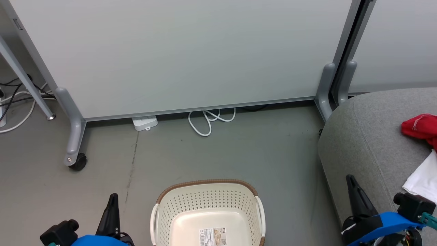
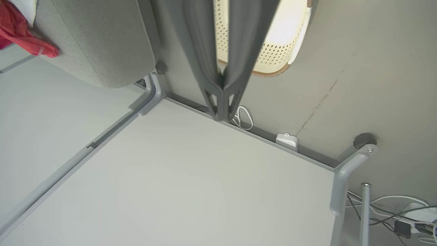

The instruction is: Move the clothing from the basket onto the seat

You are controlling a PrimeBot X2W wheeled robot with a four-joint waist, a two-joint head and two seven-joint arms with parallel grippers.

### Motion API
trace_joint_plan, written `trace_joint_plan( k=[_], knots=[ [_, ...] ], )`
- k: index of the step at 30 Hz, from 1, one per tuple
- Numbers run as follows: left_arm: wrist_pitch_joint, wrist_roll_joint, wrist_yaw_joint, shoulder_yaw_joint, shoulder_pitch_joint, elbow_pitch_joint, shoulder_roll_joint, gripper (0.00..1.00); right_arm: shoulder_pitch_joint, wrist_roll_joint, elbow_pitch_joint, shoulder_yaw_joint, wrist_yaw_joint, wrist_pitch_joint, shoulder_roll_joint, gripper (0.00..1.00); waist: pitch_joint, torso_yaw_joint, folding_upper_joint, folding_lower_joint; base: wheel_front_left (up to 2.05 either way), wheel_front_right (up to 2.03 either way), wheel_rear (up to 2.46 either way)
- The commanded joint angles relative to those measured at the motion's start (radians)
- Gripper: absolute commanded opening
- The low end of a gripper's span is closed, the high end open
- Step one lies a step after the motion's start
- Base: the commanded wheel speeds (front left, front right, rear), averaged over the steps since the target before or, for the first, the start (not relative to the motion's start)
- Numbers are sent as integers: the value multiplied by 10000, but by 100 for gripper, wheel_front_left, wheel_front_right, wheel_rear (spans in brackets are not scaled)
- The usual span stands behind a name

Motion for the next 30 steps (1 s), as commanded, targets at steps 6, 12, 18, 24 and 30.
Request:
trace_joint_plan(
  k=[6,12,18,24,30],
  knots=[
    [271,-1040,-3,275,-472,-234,-8,0,-326,1327,-176,-79,2,178,-30,0,1,-29,-1,0,0,0,0],
    [488,-1809,-4,424,-569,-281,-63,0,-382,2281,-177,-122,2,325,-31,0,3,-57,-1,0,0,0,0],
    [692,-2523,-5,558,-654,-322,-118,0,-438,3175,-176,-164,3,458,-32,0,4,-84,-1,0,0,0,0],
    [885,-3191,-6,699,-738,-363,-166,0,-475,4015,-173,-206,3,596,-33,0,5,-111,-1,0,0,0,0],
    [1069,-3817,-7,813,-808,-397,-214,0,-515,4797,-171,-244,3,717,-34,0,6,-138,-1,0,0,0,0]
  ],
)
